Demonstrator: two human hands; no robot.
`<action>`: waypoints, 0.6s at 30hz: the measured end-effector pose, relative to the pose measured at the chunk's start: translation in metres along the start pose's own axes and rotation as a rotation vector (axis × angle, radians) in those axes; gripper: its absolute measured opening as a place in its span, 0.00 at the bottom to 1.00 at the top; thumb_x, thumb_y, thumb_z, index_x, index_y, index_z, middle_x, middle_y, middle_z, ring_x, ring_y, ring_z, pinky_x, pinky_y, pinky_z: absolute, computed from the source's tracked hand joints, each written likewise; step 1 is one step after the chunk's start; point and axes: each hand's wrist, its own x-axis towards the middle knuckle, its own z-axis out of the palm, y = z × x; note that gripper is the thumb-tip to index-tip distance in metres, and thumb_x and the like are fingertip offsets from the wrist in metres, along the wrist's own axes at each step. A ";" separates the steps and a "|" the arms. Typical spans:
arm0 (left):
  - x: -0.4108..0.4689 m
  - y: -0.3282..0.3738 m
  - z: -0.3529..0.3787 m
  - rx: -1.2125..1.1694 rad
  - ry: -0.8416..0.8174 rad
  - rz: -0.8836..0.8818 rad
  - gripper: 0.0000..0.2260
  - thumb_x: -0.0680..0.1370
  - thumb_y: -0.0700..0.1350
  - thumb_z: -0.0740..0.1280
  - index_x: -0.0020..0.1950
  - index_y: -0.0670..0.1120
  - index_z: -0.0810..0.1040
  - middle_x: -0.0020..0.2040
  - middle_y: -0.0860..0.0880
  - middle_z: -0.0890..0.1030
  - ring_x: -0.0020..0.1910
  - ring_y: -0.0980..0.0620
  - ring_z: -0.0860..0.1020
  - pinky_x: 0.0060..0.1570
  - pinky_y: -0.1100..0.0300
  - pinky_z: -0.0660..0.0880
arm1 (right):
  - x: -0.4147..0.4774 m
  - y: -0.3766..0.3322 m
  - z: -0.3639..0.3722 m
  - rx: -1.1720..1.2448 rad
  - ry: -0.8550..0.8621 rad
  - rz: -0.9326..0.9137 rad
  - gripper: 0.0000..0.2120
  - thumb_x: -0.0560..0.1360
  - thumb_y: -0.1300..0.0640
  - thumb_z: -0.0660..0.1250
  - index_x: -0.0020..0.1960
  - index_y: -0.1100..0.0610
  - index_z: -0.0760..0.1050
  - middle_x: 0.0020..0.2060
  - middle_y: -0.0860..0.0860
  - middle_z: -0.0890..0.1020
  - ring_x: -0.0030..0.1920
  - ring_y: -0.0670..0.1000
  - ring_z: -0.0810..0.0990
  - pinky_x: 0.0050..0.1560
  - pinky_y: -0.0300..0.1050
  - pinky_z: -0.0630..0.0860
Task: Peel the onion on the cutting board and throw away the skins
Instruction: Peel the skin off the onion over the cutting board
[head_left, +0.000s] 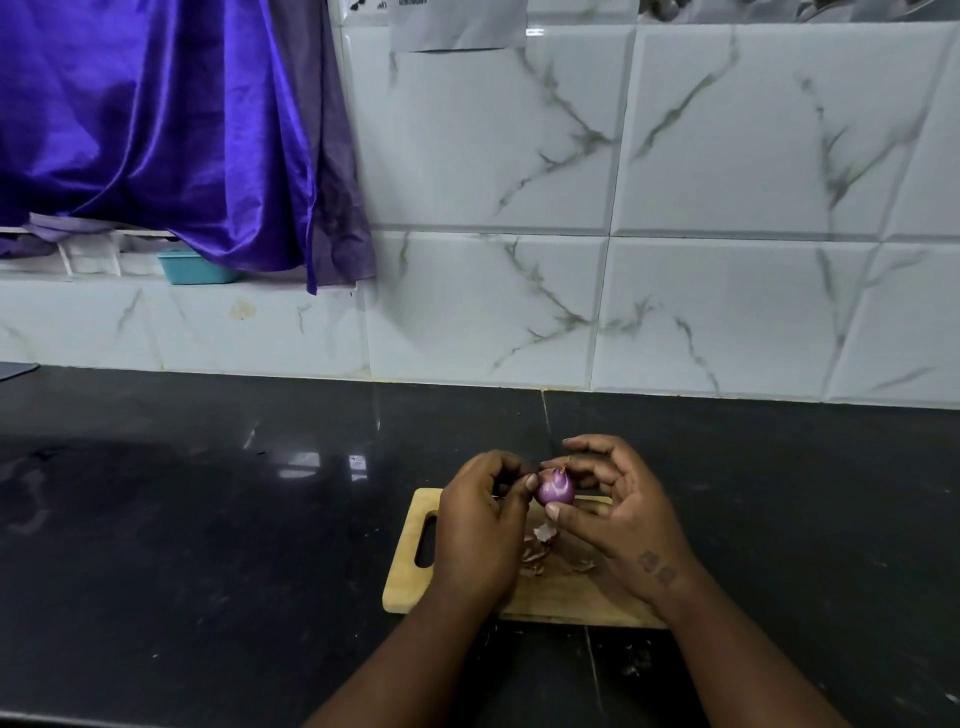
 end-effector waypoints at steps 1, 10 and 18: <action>0.000 -0.001 0.000 0.010 0.007 -0.007 0.07 0.81 0.40 0.71 0.47 0.53 0.82 0.45 0.54 0.83 0.46 0.59 0.81 0.43 0.67 0.77 | 0.000 0.000 0.000 0.000 -0.001 0.001 0.30 0.68 0.70 0.80 0.63 0.47 0.76 0.56 0.51 0.88 0.58 0.52 0.87 0.62 0.62 0.82; -0.003 0.004 -0.004 0.072 -0.042 0.101 0.09 0.79 0.40 0.73 0.54 0.53 0.87 0.49 0.59 0.85 0.51 0.64 0.82 0.50 0.71 0.78 | 0.000 -0.002 -0.001 -0.041 0.030 0.006 0.30 0.68 0.70 0.80 0.62 0.47 0.77 0.55 0.47 0.88 0.57 0.47 0.87 0.55 0.46 0.84; -0.005 0.007 -0.006 0.251 -0.038 0.164 0.06 0.79 0.44 0.74 0.54 0.52 0.87 0.48 0.58 0.86 0.48 0.62 0.81 0.49 0.69 0.79 | -0.002 0.000 0.000 -0.112 0.036 -0.004 0.29 0.68 0.69 0.80 0.62 0.48 0.78 0.54 0.46 0.88 0.56 0.45 0.87 0.55 0.46 0.85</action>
